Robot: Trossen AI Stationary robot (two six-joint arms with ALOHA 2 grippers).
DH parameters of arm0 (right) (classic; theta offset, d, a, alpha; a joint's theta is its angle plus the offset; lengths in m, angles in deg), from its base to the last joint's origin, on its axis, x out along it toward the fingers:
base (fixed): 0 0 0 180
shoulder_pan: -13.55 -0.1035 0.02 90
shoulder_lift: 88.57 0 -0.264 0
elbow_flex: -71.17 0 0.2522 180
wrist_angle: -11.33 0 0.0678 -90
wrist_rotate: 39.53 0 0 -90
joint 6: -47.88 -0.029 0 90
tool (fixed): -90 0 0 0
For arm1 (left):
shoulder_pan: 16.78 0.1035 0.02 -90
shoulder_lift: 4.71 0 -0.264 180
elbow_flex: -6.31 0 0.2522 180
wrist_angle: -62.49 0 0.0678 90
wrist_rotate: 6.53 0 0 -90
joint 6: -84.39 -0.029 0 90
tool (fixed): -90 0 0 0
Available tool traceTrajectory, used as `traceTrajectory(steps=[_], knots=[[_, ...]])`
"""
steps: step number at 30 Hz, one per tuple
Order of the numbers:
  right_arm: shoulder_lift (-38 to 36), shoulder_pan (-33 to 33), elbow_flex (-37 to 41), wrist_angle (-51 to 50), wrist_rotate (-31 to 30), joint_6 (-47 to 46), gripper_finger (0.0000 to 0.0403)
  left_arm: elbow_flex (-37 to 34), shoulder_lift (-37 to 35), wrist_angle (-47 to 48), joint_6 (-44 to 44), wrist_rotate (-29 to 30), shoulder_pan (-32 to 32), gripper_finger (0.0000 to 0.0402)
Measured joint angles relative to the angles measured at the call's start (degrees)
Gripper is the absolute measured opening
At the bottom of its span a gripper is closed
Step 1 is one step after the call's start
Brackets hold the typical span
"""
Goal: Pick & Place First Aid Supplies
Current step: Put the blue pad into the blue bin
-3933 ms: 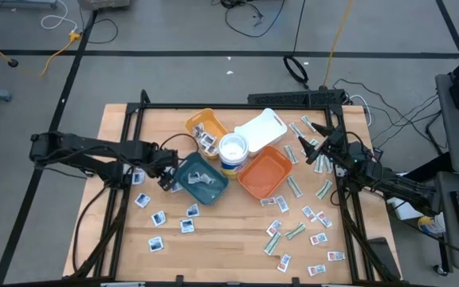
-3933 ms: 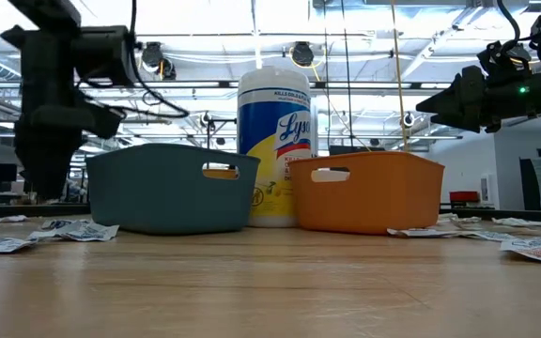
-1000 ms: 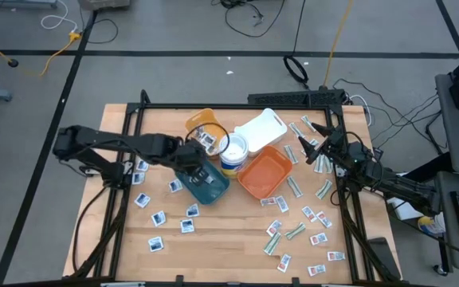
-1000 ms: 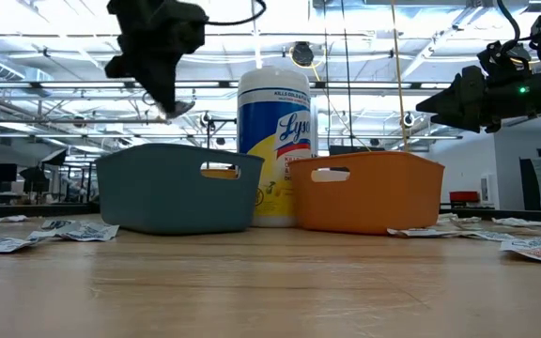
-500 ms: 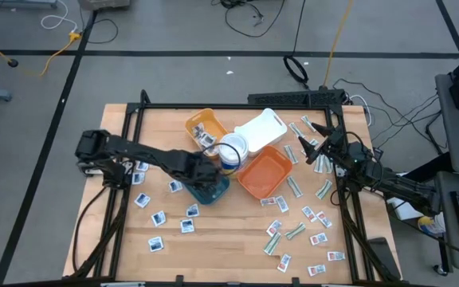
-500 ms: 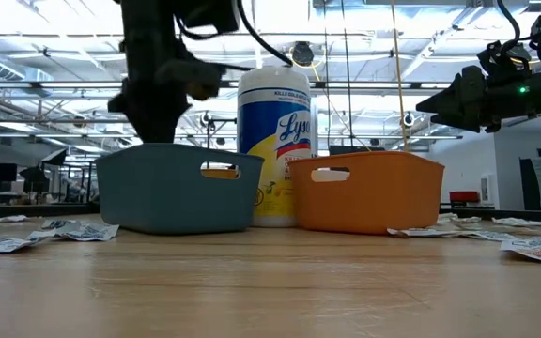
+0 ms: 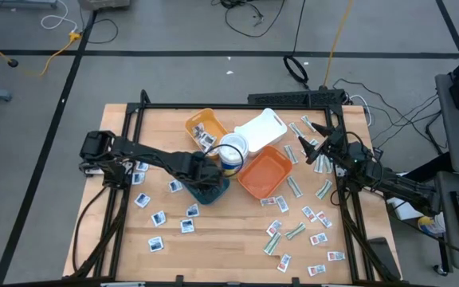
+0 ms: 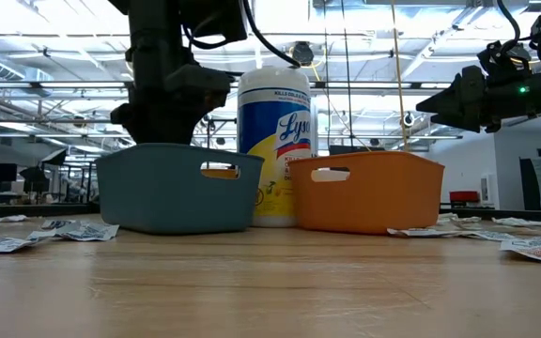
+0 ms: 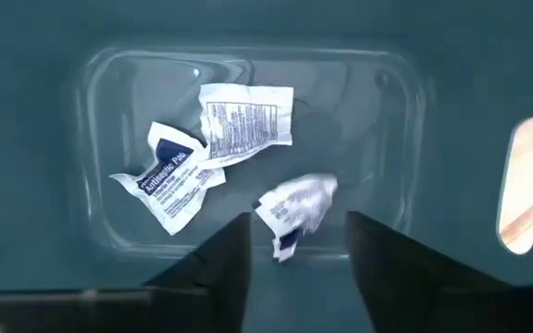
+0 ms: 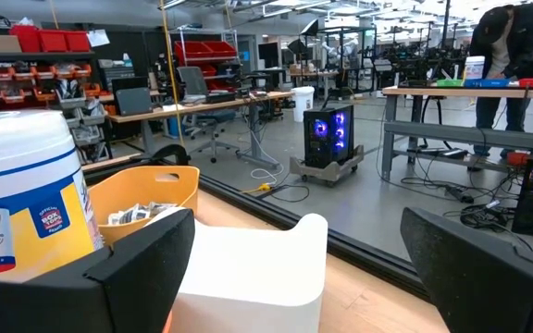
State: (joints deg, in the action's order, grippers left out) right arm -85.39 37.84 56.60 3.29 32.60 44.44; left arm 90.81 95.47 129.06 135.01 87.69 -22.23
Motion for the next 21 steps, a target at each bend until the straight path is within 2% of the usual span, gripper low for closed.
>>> traceTrajectory(steps=[4,9,15,21], knots=[[0.0,-0.01,-0.01,0.0,0.0,-0.01,0.0377,0.0,-0.01,0.02,-0.87,-1.97,0.07,0.023],[0.0,0.0,0.0,0.0,0.0,0.01,0.0377,0.0,-2.26,0.66,-1.95,-2.71,1.02,0.0256],[0.0,0.0,0.0,0.0,0.0,0.01,0.0377,-0.58,-8.5,1.01,-4.28,-2.41,3.96,0.026],[0.0,0.0,0.01,0.0,0.0,0.02,0.0377,-5.05,-17.01,1.15,-4.43,-2.17,9.32,0.0247]])
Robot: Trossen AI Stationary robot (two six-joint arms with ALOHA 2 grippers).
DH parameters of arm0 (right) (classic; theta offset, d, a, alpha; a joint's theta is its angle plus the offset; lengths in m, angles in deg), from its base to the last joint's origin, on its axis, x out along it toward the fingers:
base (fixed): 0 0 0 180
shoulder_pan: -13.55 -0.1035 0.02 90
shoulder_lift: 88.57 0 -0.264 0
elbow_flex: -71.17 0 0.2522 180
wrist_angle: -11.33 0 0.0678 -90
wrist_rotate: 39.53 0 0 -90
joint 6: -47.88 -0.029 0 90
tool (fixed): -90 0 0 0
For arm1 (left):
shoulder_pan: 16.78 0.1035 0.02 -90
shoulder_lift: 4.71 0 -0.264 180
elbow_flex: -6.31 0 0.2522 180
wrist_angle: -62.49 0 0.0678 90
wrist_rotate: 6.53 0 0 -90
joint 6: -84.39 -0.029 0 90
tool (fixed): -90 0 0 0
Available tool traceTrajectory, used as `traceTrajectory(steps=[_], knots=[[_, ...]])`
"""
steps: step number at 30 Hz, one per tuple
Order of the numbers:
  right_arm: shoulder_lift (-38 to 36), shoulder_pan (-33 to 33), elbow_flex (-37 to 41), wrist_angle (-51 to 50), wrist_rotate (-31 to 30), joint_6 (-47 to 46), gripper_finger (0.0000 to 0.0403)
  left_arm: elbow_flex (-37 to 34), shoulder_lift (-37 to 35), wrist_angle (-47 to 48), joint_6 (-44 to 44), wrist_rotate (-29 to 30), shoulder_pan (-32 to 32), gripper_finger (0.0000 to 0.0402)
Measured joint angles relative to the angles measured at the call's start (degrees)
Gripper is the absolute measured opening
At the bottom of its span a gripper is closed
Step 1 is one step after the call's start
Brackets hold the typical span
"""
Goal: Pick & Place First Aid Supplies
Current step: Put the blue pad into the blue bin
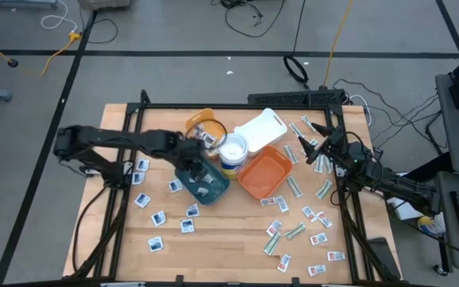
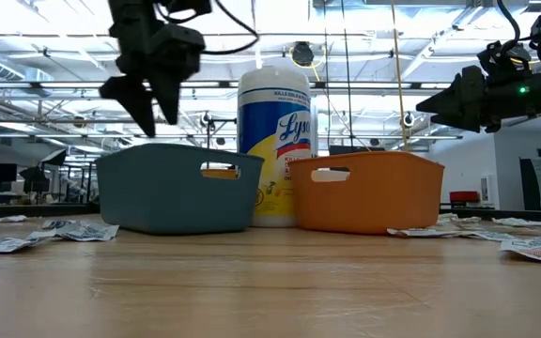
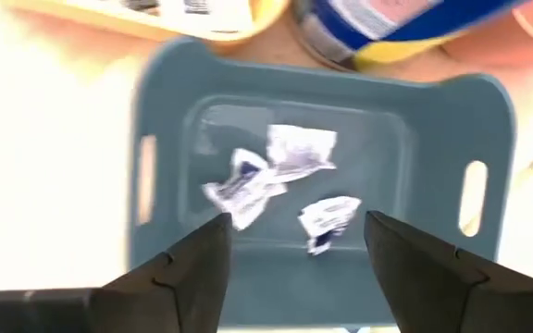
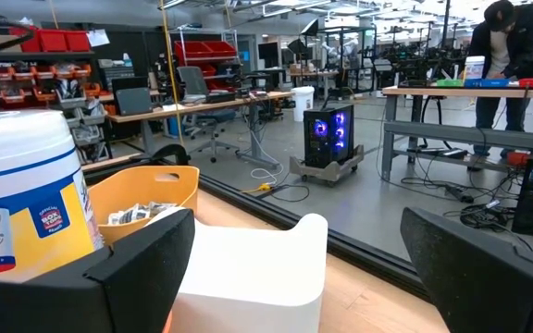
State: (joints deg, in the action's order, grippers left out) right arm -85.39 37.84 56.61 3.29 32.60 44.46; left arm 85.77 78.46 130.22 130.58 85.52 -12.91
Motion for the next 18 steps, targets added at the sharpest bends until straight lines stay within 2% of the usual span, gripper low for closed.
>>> traceTrajectory(steps=[6,12,18], knots=[[0.0,-0.01,-0.02,0.0,0.0,-0.01,0.0377,-6.01,-7.45,0.0,-3.63,-0.09,6.03,0.0233],[0.0,0.0,0.0,0.0,0.0,-0.02,0.0377,-11.58,-13.04,-0.08,-3.45,-0.56,13.92,0.0223],[0.0,0.0,-0.02,0.0,0.0,0.0,0.0377,-14.77,-13.77,3.06,-1.54,-3.94,24.43,0.0227]])
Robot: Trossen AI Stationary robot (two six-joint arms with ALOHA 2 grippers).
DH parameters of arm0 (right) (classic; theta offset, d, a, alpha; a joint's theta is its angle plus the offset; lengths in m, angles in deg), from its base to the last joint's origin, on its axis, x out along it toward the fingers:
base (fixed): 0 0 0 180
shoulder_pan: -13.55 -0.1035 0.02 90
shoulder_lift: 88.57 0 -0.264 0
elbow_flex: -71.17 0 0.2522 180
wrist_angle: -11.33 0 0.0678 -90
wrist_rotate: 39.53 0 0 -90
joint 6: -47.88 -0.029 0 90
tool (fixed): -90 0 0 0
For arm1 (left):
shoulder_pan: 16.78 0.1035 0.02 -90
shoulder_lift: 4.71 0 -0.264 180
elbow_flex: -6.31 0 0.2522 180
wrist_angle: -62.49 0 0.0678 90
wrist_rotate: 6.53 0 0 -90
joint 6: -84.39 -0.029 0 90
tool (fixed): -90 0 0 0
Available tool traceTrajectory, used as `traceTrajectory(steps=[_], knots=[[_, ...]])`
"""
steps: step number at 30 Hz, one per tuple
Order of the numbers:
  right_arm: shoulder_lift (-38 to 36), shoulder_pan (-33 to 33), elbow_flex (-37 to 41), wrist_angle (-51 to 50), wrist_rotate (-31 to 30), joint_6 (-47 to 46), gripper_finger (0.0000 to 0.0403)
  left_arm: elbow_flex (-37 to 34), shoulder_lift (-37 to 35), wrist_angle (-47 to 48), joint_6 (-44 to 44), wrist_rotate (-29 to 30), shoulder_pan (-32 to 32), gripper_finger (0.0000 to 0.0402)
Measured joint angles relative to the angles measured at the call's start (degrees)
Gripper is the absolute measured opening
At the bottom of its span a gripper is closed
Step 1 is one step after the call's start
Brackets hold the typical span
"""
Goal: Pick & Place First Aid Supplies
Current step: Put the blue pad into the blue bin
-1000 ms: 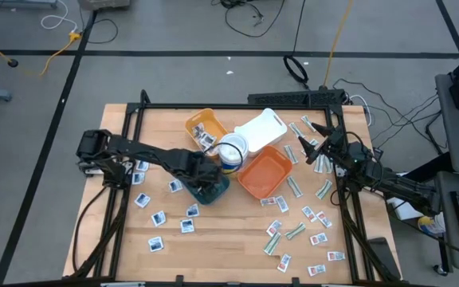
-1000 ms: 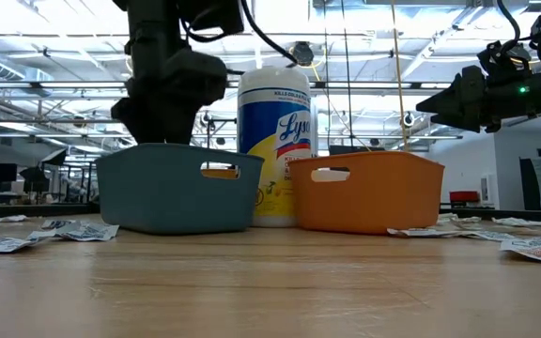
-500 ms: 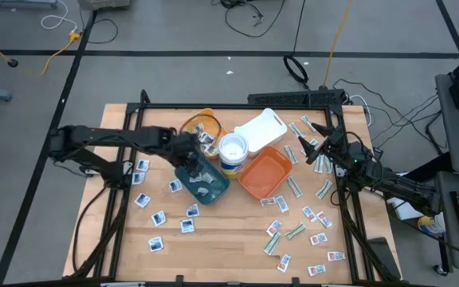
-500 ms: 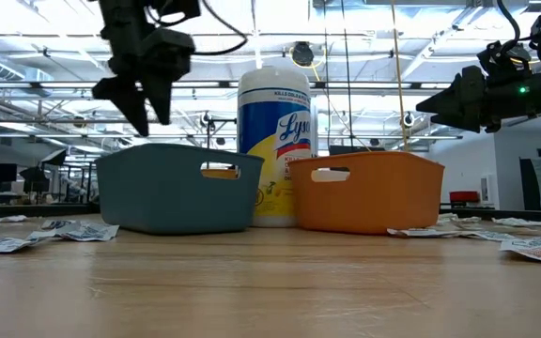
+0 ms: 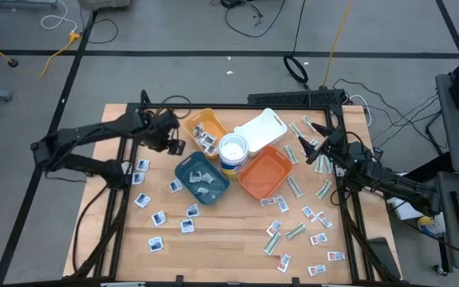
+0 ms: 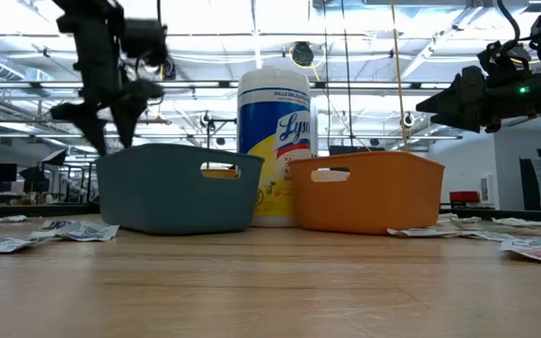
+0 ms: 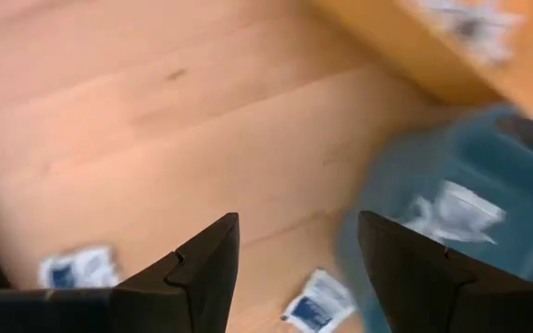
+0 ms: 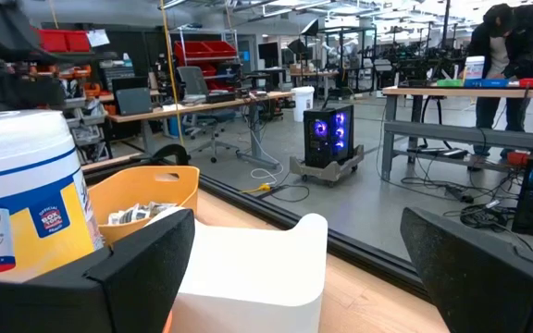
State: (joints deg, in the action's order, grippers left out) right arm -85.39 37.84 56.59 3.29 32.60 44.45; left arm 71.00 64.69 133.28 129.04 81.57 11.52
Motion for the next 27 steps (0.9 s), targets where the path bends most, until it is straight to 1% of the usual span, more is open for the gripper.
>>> traceTrajectory(steps=[4,7,9,12,16,20,23,27], knots=[[0.0,-0.01,0.0,0.0,0.0,0.0,0.0377,-0.71,4.33,7.19,1.57,-0.97,5.56,0.0227],[0.0,0.0,0.02,0.0,0.0,0.0,0.0377,-0.69,8.09,14.61,3.55,0.25,8.73,0.0227],[0.0,-0.02,0.0,0.0,0.0,-0.01,0.0377,-0.71,10.7,18.51,4.51,0.94,10.21,0.0227],[0.0,-0.01,0.02,-0.01,0.0,0.0,0.0377,-0.71,13.77,21.79,5.41,0.93,11.37,0.0227],[0.0,0.0,0.01,0.0,0.0,-0.01,0.0377,-0.9,15.83,21.71,6.72,1.6,11.53,0.0227],[0.0,0.0,0.0,0.0,0.0,0.0,0.0377,-3.02,17.69,21.23,8.4,1.76,11.22,0.0227],[0.0,-0.02,0.0,0.0,0.0,0.0,0.0377,-4.84,18.17,18.91,9.65,2.21,10.61,0.0227],[0.0,-0.01,0.01,0.0,0.0,0.0,0.0377,-6.71,18.37,13.57,10.61,3.28,10.14,0.0227]])
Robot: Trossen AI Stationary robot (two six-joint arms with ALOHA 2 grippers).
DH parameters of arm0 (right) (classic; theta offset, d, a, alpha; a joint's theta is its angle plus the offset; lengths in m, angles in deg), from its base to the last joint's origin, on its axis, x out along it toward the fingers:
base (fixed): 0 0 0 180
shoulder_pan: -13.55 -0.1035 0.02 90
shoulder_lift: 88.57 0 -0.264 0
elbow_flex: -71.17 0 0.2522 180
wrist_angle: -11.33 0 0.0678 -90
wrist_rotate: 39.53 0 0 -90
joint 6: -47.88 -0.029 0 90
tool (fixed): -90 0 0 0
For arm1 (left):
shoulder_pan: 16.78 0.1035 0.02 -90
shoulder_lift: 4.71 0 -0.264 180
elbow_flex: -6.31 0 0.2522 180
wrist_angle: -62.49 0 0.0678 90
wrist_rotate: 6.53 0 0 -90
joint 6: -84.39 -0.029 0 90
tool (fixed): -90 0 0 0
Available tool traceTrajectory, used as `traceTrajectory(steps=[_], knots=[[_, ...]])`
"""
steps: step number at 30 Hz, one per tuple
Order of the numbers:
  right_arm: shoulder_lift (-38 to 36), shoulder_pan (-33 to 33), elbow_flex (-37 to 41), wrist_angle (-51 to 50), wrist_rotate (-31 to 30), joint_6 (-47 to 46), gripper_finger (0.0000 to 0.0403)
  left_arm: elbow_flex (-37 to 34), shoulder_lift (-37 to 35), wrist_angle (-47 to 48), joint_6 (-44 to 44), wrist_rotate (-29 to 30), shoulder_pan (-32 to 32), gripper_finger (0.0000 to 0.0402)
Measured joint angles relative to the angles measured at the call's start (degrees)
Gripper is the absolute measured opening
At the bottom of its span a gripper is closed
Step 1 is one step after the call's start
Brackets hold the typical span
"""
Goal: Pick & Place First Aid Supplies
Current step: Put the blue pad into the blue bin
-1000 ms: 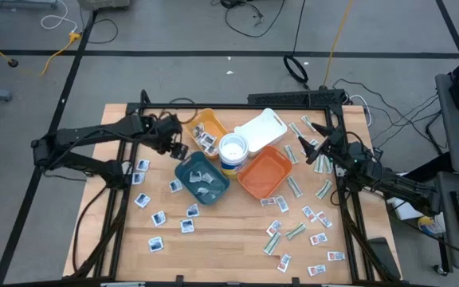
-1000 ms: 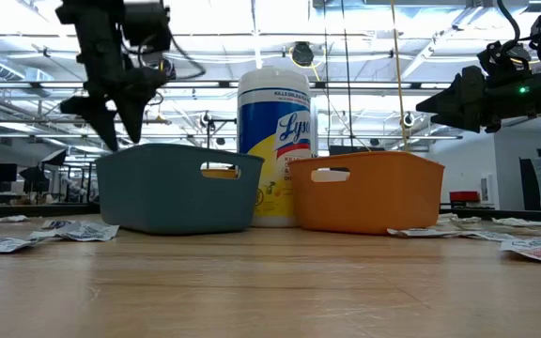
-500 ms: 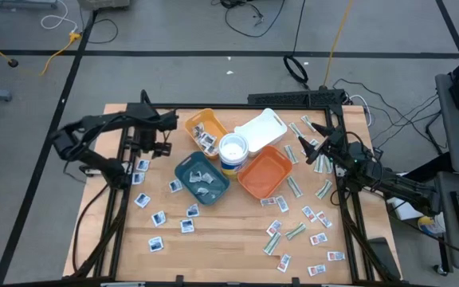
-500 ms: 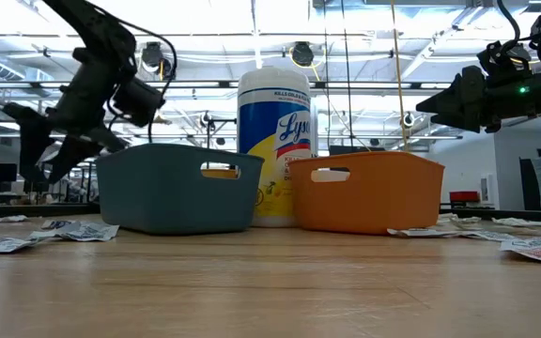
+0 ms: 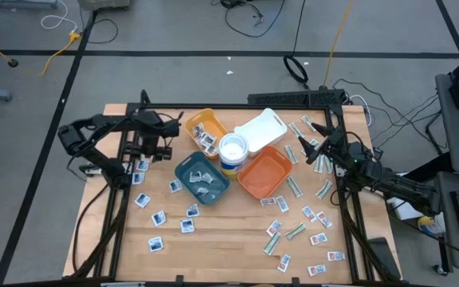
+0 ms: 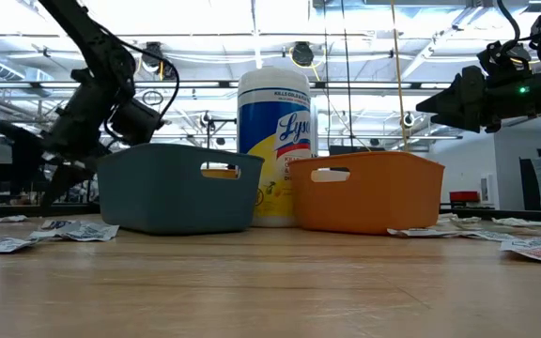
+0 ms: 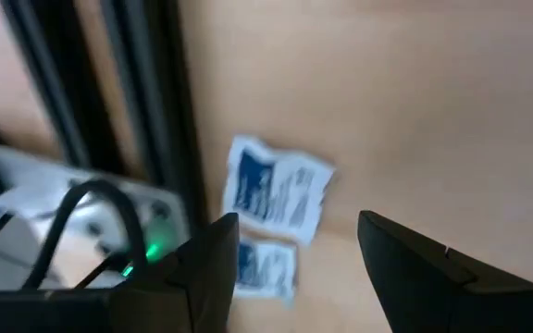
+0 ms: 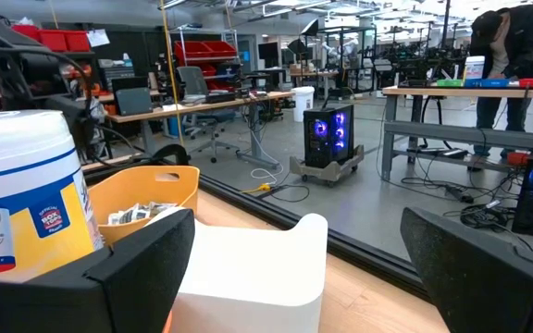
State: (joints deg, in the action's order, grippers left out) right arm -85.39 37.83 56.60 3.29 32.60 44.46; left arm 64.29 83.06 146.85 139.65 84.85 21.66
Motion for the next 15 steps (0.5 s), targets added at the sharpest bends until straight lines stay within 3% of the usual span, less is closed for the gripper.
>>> traceTrajectory(steps=[4,15], knots=[[0.0,0.0,-0.01,0.0,0.0,-0.01,0.0377,-2.15,0.0,-4.73,0.4,0.36,0.04,0.0227],[0.0,0.0,0.0,0.0,0.0,0.0,0.0377,-5.26,-0.1,-5.53,3.5,4.69,-0.64,0.0227]])
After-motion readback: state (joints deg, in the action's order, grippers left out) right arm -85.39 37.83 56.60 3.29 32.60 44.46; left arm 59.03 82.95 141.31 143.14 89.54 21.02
